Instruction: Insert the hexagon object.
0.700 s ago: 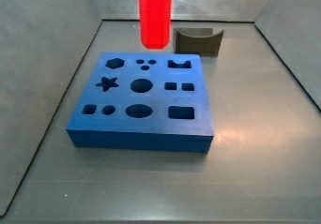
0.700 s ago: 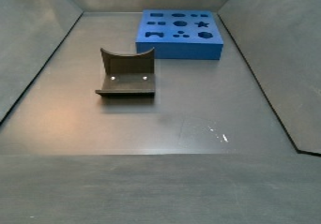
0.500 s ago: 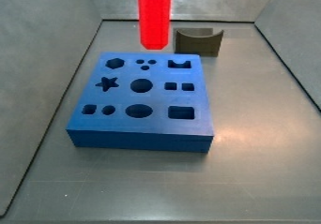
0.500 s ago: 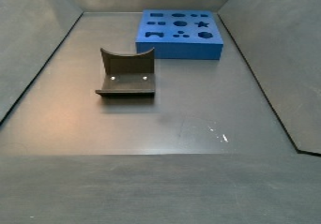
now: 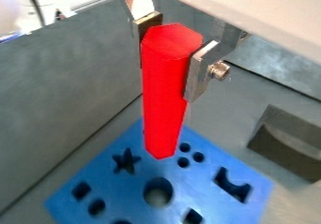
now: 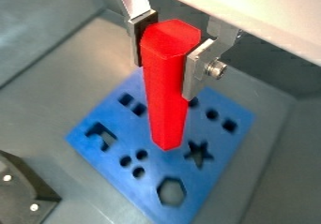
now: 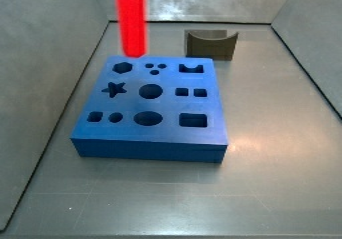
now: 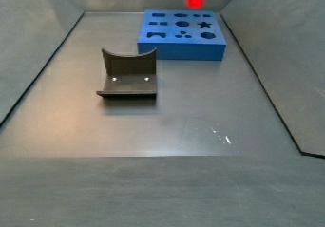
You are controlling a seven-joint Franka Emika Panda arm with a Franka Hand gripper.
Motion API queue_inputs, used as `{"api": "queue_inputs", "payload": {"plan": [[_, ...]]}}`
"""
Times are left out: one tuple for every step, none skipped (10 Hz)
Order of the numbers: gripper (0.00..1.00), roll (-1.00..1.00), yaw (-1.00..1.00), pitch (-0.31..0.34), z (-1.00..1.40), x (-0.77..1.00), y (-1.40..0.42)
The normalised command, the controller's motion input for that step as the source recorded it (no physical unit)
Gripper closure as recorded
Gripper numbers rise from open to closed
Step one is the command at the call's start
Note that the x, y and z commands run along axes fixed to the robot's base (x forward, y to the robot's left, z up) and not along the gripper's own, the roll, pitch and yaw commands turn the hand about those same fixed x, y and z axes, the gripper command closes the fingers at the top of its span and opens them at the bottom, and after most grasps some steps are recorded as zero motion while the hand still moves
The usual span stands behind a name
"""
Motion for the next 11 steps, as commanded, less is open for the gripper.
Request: {"api": "queue_inputs", "payload": {"plan": [[1.00, -0.01, -0.72, 0.000, -0.47, -0.52, 0.21], [1.00, -0.01, -0.72, 0.000, -0.47, -0.52, 0.21], [1.00, 0.00, -0.69, 0.000, -0.48, -0.53, 0.22], [1.00, -0.28, -0.34, -0.099, -0.24, -0.21, 0.39], [1.00, -0.37, -0.20, -0.087, -0.19, 0.00, 0.52], [1.00, -0.43, -0.19, -0.124, -0.14, 0.00, 0.48], [1.00, -0.47, -0.21, -0.160, -0.12, 0.00, 0.43], [1.00, -0.47, -0.28, -0.200, -0.12, -0.05, 0.30], [1.00, -0.30, -0.35, -0.233, -0.23, -0.21, 0.19], [1.00, -0.11, -0.35, -0.140, -0.19, -0.09, 0.02], [1.00, -0.06, -0.31, -0.107, -0.18, -0.05, 0.00]]}}
